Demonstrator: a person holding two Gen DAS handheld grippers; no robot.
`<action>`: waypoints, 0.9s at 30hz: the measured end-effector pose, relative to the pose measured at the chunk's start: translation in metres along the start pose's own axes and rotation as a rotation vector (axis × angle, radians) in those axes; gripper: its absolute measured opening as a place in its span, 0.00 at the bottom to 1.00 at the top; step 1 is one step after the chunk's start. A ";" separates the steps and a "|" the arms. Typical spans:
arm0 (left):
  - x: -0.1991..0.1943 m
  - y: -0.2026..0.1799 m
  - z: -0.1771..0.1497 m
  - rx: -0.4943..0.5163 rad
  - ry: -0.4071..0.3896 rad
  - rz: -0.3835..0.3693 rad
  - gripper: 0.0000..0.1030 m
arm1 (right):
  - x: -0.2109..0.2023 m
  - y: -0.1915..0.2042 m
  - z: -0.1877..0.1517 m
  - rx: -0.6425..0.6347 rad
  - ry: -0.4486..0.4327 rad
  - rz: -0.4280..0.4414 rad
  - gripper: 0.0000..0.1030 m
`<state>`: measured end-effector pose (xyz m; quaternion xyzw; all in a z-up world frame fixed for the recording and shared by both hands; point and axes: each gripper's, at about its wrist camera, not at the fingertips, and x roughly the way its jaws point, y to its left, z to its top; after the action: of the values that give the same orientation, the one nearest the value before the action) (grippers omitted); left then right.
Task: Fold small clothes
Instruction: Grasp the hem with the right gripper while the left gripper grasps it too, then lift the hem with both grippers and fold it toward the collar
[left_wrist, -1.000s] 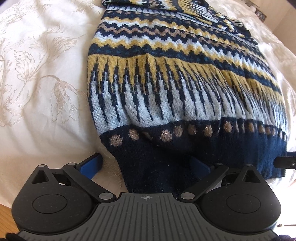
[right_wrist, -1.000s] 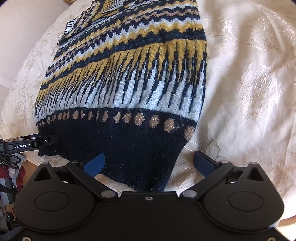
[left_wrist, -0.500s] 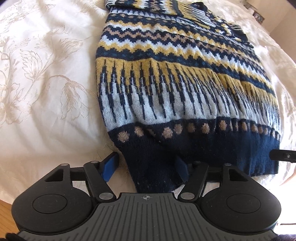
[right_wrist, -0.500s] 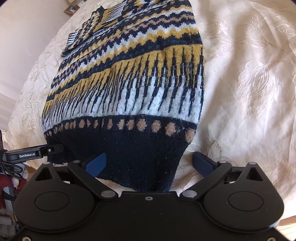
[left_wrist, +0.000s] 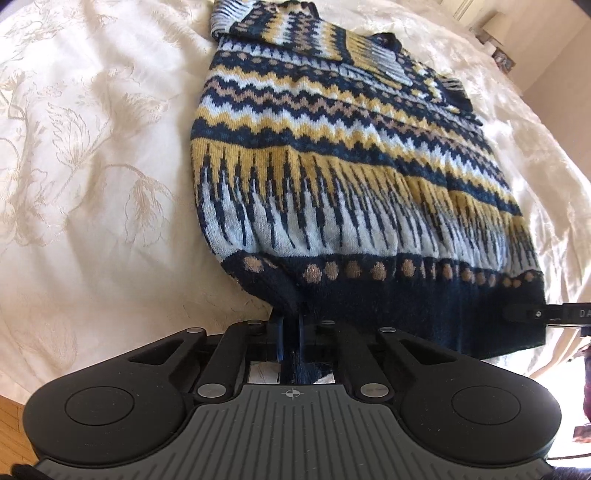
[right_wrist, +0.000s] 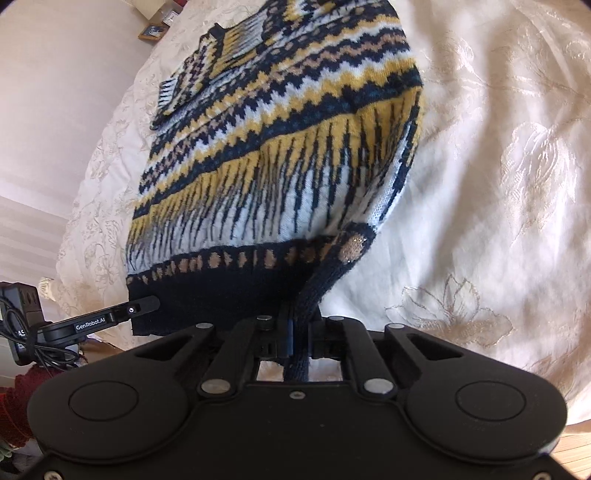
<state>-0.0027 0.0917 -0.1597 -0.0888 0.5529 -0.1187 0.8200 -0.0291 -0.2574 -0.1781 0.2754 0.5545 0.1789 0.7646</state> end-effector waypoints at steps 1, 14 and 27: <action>-0.006 0.000 0.003 -0.005 -0.017 -0.013 0.06 | -0.005 0.003 0.003 -0.004 -0.011 0.012 0.13; -0.068 -0.008 0.109 -0.066 -0.279 -0.090 0.06 | -0.053 0.036 0.090 0.004 -0.269 0.105 0.13; -0.035 -0.010 0.247 -0.016 -0.412 -0.133 0.06 | -0.021 0.049 0.223 0.017 -0.433 0.093 0.13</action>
<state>0.2130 0.0956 -0.0336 -0.1543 0.3673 -0.1475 0.9053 0.1773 -0.2809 -0.0801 0.3393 0.3653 0.1460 0.8545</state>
